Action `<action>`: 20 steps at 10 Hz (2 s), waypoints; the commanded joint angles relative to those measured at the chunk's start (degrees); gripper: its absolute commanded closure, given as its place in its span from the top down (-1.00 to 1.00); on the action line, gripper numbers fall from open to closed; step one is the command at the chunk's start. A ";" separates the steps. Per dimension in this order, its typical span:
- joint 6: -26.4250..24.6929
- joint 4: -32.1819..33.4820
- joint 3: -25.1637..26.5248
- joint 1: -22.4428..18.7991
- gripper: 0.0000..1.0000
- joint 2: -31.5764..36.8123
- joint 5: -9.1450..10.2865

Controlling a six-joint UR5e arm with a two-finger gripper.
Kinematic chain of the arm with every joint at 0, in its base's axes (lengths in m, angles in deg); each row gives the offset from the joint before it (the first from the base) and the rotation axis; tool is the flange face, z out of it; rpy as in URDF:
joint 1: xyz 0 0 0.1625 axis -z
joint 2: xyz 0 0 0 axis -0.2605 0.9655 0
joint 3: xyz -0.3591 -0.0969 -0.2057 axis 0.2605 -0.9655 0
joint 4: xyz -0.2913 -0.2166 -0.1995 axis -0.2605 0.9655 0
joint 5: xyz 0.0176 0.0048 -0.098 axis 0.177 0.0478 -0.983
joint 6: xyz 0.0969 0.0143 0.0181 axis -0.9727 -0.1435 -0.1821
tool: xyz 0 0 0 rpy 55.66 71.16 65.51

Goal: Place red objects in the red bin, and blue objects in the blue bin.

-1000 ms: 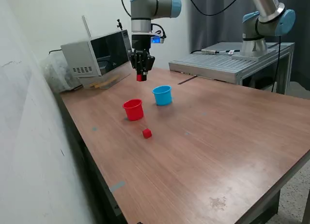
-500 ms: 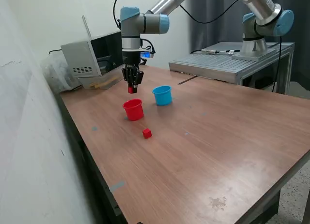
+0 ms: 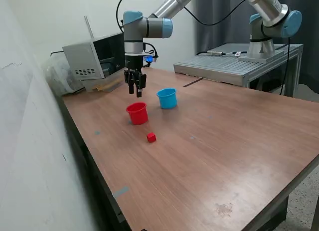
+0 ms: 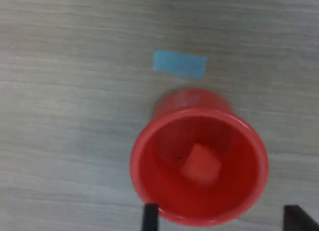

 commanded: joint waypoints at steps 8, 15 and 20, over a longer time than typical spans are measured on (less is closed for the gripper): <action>-0.19 -2.20 12.98 -7.29 1.00 21.97 0.88; -7.39 -1.86 13.01 -12.93 1.00 21.41 7.30; -10.38 -0.55 -2.98 -12.84 1.00 -1.87 3.54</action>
